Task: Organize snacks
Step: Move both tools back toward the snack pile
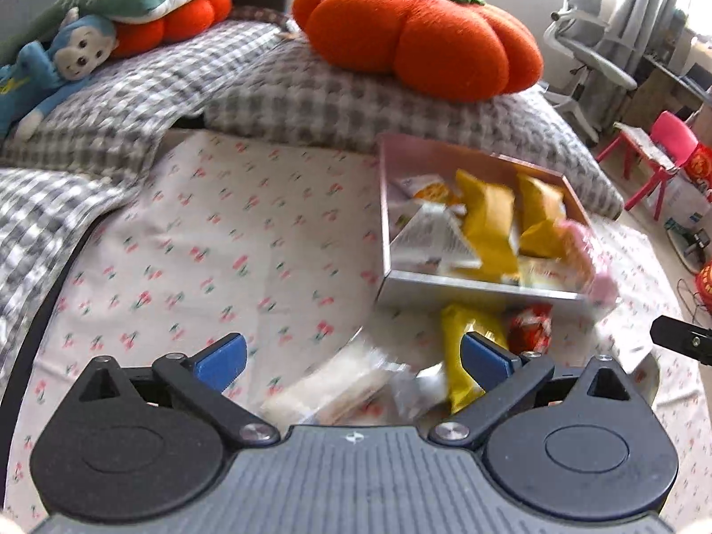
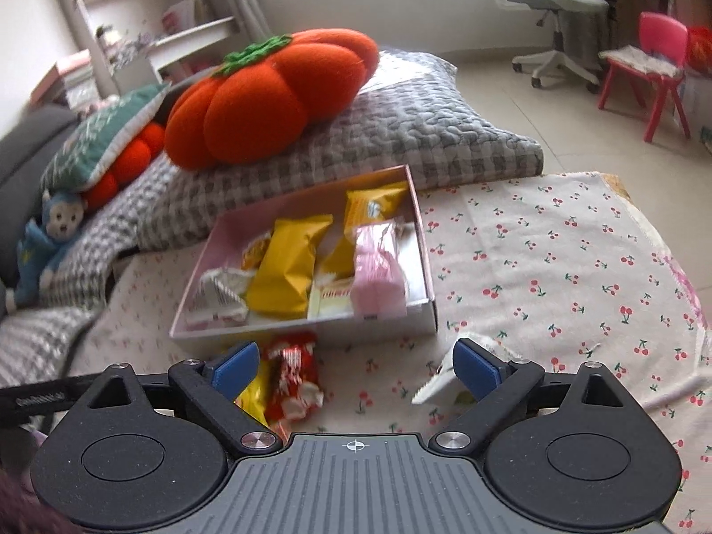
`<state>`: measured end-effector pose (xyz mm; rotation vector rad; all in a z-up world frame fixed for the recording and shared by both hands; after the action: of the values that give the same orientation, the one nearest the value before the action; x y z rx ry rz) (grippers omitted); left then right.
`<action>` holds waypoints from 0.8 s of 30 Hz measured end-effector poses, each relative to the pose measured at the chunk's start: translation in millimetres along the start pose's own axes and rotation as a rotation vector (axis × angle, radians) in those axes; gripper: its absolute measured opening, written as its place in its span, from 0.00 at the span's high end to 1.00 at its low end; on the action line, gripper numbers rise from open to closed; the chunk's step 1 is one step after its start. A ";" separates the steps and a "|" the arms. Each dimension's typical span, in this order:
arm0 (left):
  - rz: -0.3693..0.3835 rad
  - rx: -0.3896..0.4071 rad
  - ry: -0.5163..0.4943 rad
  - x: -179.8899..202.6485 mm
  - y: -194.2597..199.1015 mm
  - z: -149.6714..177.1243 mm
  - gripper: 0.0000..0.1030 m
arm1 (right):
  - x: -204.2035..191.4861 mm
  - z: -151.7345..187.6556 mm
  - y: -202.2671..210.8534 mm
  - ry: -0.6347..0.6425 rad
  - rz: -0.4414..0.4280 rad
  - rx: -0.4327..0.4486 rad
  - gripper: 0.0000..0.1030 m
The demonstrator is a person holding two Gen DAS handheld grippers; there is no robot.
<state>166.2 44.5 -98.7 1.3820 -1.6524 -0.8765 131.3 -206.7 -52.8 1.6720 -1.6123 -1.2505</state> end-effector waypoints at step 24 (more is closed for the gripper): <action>0.129 0.033 -0.012 -23.5 -27.4 80.4 0.10 | -51.9 74.7 -74.7 0.352 0.042 -0.108 0.06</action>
<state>108.4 64.6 -162.1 1.2784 -1.7510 -0.7876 110.8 -126.3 -136.2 1.6713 -1.3376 -0.9407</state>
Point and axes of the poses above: each gripper's, at about its wrist camera, not at the fingertips, and y roughly against the way its jaws point, x to its right, z to its underside, the point moved 10 cm from there along -y, roughly the way its jaws point, and after that the axes turned 10 degrees about -x, right-handed, at the moved point
